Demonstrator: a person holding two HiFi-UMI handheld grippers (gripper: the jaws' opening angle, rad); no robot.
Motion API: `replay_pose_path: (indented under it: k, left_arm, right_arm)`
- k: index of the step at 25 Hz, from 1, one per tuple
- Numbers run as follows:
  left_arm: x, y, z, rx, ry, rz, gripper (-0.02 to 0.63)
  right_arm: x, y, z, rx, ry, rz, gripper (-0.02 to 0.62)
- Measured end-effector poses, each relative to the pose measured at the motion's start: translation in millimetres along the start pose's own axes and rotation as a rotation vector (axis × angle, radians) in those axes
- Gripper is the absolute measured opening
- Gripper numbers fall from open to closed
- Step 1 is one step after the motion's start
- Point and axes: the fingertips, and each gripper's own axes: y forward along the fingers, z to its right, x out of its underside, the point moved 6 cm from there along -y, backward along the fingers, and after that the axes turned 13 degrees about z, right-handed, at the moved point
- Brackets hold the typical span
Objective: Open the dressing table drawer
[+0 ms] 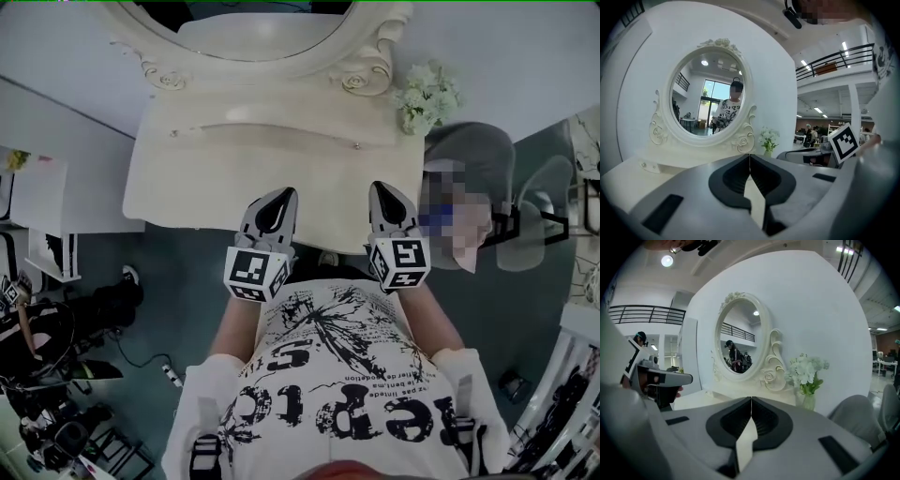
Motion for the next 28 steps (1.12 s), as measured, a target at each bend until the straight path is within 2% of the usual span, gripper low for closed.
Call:
replay_pose_path:
  k: [8, 11, 15, 20, 21, 23, 28]
  left_arm:
    - [28.0, 45.4, -21.8, 0.085, -0.025, -0.054, 0.02]
    - [37.1, 57.1, -37.1, 0.108, -0.038, -0.06, 0.02]
    - [44.2, 72.4, -63.5, 0.095, -0.014, -0.058, 0.02]
    - [55.7, 86.8, -87.3, 0.136, -0.03, -0.1, 0.02]
    - [57.6, 88.7, -90.7, 0.145, -0.029, -0.107, 0.02]
    - [59.9, 91.5, -98.3, 0.151, -0.029, -0.118, 0.02]
    - [64.3, 96.7, -120.2, 0.138, -0.036, -0.137, 0.02]
  right_arm:
    - [41.4, 39.5, 10.1, -0.036, 0.048, -0.033, 0.018]
    - [58.7, 54.4, 12.6, -0.006, 0.052, -0.055, 0.018]
    - [84.8, 75.5, 21.8, 0.064, 0.066, -0.081, 0.018]
    - [119.4, 100.3, 35.2, 0.135, 0.075, -0.158, 0.021]
    - [126.0, 104.6, 37.4, 0.142, 0.079, -0.178, 0.026]
    - [137.8, 113.3, 41.5, 0.155, 0.079, -0.215, 0.12]
    - [150.7, 133.6, 48.0, 0.203, 0.062, -0.258, 0.133]
